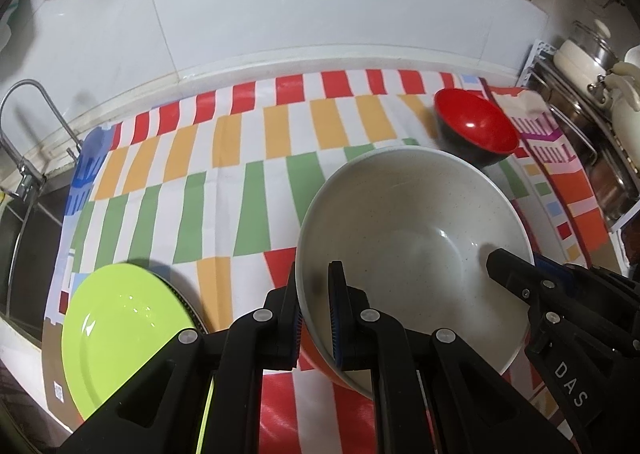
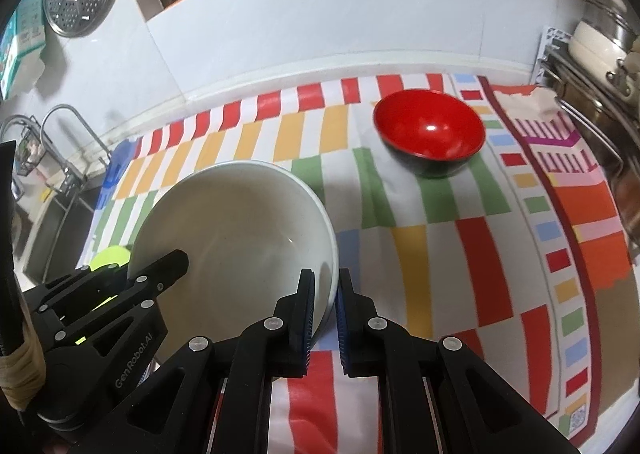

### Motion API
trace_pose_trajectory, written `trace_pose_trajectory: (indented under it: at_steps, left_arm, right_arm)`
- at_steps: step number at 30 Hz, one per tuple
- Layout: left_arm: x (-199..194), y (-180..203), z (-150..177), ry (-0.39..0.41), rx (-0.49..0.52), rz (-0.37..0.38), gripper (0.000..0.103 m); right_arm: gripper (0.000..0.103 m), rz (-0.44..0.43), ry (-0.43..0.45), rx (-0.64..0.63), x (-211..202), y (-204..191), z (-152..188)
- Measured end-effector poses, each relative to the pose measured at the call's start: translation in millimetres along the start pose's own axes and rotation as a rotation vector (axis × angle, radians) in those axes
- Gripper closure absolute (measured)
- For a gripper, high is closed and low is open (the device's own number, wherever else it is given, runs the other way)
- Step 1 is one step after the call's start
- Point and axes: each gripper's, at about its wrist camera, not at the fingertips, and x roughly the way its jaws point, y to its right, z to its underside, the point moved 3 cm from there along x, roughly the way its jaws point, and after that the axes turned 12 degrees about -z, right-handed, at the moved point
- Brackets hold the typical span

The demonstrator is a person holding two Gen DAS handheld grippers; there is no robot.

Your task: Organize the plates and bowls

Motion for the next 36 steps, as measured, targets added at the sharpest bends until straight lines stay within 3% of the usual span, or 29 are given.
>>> trace_pose_trajectory:
  at_steps: [20,23,25,27,29,34,36]
  left_arm:
    - [30.4,-2.0,19.5,-0.088,0.029,-0.03,0.09]
    - [29.4,-1.6,18.6,-0.08,0.029,-0.03,0.086]
    - [28.7,-2.7,17.1,-0.074,0.027,-0.036,0.072]
    - [27.0,-4.3,15.6,-0.064,0.025,-0.04,0.066]
    - [24.2,-6.6,13.6,-0.056,0.017,-0.044,0.064]
    - [16.5,-8.7,7.0,-0.035,0.012,-0.034,0.058]
    - [13.0,-8.7,3.1,-0.024,0.011,-0.028,0.056]
  right_arm:
    - [0.091,0.004,-0.073,-0.029,30.9,-3.2,12.9]
    - [0.091,0.009,-0.072,-0.031,31.9,-2.4,12.8]
    - [0.09,0.003,-0.069,-0.03,31.9,-2.2,12.7]
    - [0.086,-0.008,-0.071,-0.027,31.7,-1.9,12.5]
    - [0.071,0.001,-0.066,-0.024,30.4,-0.9,12.2]
    - [0.068,0.019,-0.013,-0.016,19.7,1.9,9.1]
    - [0.061,0.022,0.025,0.014,13.6,5.9,6.5]
